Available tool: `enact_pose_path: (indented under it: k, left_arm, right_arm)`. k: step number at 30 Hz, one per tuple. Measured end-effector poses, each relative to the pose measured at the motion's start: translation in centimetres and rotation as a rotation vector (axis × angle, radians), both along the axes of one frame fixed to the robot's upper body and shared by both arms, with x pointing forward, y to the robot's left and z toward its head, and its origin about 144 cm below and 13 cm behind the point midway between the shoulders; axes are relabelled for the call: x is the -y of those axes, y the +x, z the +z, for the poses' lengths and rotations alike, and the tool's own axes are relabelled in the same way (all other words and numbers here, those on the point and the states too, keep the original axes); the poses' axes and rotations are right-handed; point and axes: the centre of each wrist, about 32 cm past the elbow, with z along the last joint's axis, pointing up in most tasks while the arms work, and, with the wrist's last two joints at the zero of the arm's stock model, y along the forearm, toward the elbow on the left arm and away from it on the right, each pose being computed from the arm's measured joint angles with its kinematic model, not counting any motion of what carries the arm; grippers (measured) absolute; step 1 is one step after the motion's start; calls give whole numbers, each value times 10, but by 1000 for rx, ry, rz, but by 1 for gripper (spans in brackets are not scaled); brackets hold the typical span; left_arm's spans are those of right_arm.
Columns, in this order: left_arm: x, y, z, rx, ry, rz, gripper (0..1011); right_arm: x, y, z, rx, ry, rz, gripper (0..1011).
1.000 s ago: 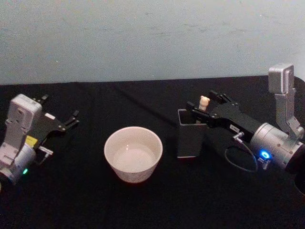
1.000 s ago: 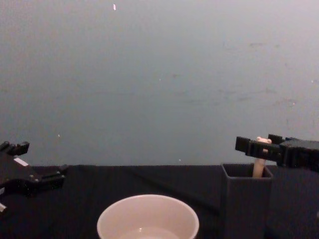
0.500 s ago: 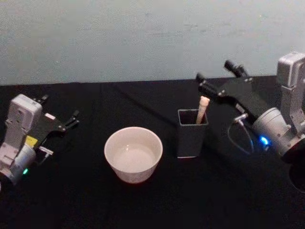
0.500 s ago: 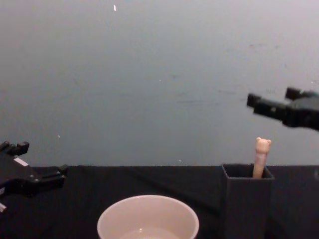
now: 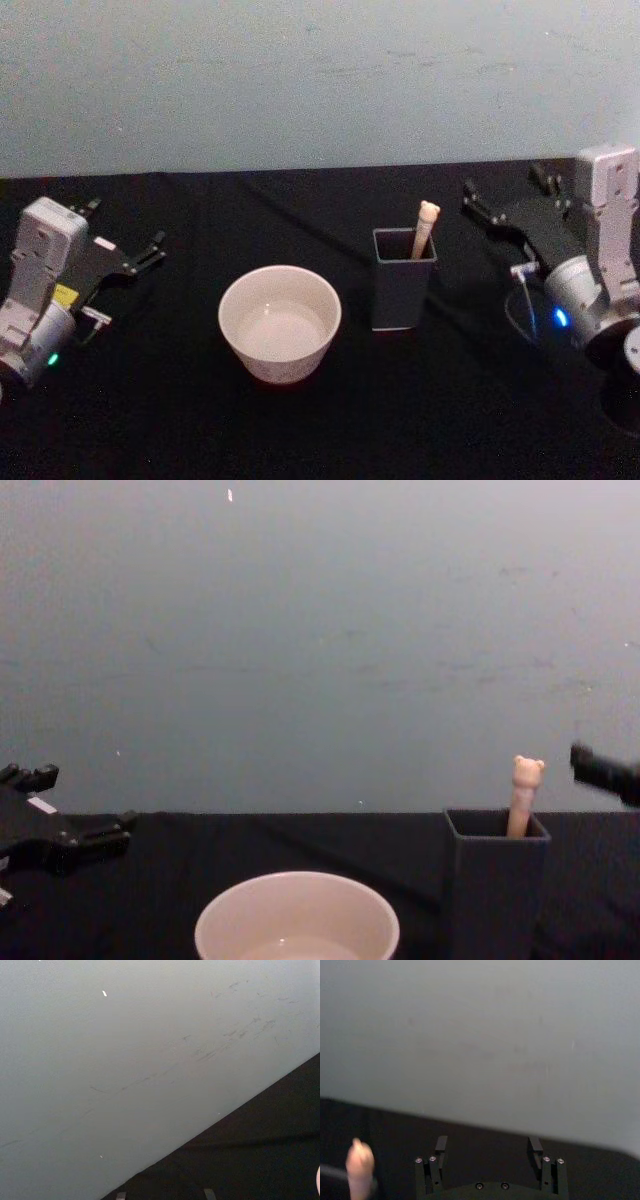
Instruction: Pick up the stirring spoon with one hand, stir inside the cup, then place it back in its original position.
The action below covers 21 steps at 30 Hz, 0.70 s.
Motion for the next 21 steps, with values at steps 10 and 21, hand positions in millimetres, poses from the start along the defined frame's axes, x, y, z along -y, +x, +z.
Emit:
enact_pose_path:
  k: [10, 21]
  left_arm:
    - [0, 0, 0, 0, 0, 0, 1001]
    - [0, 0, 0, 0, 0, 0, 1001]
  right_arm:
    - [1, -1, -25, -147, 17, -29, 1004]
    - [1, -1, -23, -137, 16, -24, 1004]
